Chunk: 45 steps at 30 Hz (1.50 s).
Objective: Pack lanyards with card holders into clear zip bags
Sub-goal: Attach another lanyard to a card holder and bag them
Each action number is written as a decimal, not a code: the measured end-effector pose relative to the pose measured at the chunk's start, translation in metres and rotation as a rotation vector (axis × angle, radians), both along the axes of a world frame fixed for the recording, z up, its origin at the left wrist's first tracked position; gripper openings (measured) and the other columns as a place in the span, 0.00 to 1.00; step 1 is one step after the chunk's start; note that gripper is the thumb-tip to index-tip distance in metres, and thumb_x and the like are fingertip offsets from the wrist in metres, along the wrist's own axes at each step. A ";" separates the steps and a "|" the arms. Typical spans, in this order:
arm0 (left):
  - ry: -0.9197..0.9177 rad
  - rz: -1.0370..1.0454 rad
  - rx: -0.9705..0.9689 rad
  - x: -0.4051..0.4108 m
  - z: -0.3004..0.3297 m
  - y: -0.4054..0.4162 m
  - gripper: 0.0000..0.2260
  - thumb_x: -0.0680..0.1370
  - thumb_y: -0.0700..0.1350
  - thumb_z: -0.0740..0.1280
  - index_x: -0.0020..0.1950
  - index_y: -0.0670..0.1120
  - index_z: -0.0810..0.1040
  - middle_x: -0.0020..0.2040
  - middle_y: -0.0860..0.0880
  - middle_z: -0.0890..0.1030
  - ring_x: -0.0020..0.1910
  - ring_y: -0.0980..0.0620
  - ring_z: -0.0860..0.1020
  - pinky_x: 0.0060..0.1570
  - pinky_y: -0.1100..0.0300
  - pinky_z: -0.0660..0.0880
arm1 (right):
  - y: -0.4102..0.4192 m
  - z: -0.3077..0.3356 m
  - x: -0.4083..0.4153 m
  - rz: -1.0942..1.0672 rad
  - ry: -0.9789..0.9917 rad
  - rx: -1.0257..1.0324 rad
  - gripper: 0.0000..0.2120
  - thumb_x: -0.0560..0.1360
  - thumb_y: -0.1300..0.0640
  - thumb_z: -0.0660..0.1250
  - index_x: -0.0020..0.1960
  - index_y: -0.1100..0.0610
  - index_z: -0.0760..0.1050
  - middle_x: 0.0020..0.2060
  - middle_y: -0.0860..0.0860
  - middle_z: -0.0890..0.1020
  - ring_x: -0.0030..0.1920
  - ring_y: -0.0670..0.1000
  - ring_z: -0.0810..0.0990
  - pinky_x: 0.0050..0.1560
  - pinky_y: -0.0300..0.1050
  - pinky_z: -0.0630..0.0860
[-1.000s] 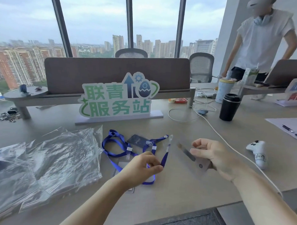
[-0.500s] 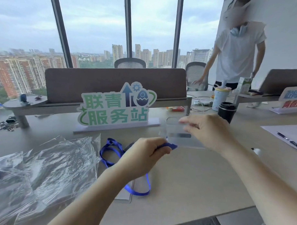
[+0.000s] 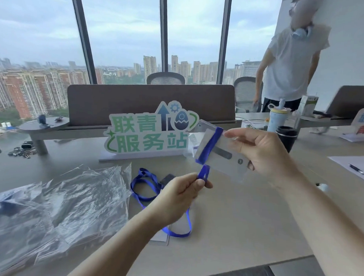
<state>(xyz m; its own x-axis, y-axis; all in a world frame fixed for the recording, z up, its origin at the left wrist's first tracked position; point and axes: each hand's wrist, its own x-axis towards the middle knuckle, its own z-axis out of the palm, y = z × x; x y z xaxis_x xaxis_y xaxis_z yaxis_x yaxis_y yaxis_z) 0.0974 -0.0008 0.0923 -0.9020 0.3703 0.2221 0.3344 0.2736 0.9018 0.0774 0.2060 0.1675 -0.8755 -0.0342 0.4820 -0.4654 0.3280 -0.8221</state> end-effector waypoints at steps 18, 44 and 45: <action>-0.087 0.104 0.489 0.017 0.026 -0.021 0.20 0.80 0.36 0.59 0.33 0.50 0.82 0.32 0.44 0.74 0.30 0.49 0.71 0.30 0.59 0.72 | -0.026 -0.014 0.003 0.537 -0.261 -0.118 0.19 0.56 0.39 0.80 0.44 0.46 0.86 0.32 0.44 0.82 0.30 0.45 0.74 0.24 0.35 0.65; -0.053 0.583 0.025 0.033 -0.028 -0.140 0.05 0.75 0.40 0.70 0.47 0.50 0.82 0.39 0.53 0.83 0.36 0.56 0.79 0.38 0.67 0.75 | -0.138 -0.070 -0.008 0.422 -0.180 -0.004 0.06 0.76 0.64 0.68 0.41 0.61 0.81 0.36 0.57 0.85 0.36 0.47 0.79 0.40 0.43 0.74; -0.022 0.632 -0.182 0.034 -0.037 -0.160 0.06 0.74 0.43 0.71 0.49 0.52 0.82 0.43 0.54 0.83 0.38 0.57 0.80 0.42 0.65 0.76 | -0.138 -0.074 -0.009 0.430 -0.184 0.003 0.05 0.76 0.64 0.68 0.43 0.63 0.80 0.38 0.61 0.85 0.37 0.49 0.79 0.41 0.45 0.74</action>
<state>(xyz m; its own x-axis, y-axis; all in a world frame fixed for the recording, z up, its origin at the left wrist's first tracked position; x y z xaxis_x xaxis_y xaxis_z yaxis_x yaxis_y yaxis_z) 0.1310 -0.1612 0.0552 -0.9617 -0.2025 0.1849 0.0412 0.5599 0.8275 0.0683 0.0675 0.0939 -0.8523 -0.4141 0.3197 -0.4066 0.1400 -0.9028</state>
